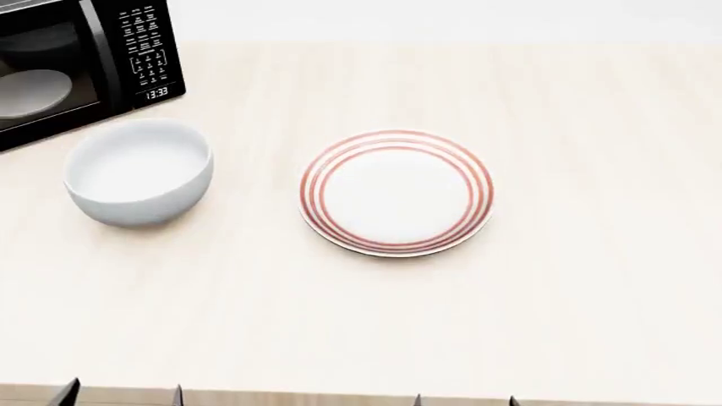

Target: Pick up the white bowl and put it on the plate.

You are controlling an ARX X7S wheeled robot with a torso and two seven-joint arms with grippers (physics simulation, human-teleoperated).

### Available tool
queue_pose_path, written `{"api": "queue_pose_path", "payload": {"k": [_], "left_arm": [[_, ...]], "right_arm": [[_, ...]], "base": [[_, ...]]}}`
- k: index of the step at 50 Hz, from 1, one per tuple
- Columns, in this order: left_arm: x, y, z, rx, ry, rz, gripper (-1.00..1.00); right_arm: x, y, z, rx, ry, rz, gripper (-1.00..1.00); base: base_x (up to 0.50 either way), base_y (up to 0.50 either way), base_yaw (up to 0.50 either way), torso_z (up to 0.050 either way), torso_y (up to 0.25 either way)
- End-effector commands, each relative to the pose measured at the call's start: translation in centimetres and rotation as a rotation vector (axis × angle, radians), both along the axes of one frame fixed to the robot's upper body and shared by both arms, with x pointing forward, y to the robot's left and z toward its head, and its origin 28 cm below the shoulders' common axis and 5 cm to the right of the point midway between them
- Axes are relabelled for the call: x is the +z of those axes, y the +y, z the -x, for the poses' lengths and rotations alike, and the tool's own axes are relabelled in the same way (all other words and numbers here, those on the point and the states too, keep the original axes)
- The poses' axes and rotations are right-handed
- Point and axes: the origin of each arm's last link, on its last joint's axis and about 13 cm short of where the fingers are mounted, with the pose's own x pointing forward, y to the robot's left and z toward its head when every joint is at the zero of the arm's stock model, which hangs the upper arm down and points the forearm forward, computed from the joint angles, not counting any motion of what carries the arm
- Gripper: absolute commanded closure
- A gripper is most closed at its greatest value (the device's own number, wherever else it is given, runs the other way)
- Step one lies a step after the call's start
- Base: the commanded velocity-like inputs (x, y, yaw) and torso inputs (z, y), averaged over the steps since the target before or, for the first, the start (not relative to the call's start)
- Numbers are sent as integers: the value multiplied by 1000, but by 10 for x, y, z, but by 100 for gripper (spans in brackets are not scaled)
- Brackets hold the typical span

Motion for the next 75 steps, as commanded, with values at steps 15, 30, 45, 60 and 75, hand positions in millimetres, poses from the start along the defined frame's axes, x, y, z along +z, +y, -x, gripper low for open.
{"api": "queue_pose_path", "payload": {"k": [15, 30, 45, 60, 75], "left_arm": [[36, 2, 10, 27, -127, -13, -100], [76, 1, 24, 31, -247, -4, -100], [116, 2, 40, 40, -365, -1, -100], [126, 2, 44, 29, -393, 13, -100], [125, 3, 43, 30, -390, 15, -100]], "right_arm": [[42, 2, 9, -49, -97, 15, -100], [77, 4, 23, -45, -200, 8, -100], [109, 8, 38, -46, -303, 30, -100], [119, 9, 42, -47, -348, 30, -100], [119, 9, 43, -50, -355, 25, -100]], "base": [[0, 0, 0, 0, 0], [0, 0, 0, 0, 0], [0, 0, 0, 0, 0], [0, 0, 0, 0, 0], [63, 0, 0, 0, 0]]}}
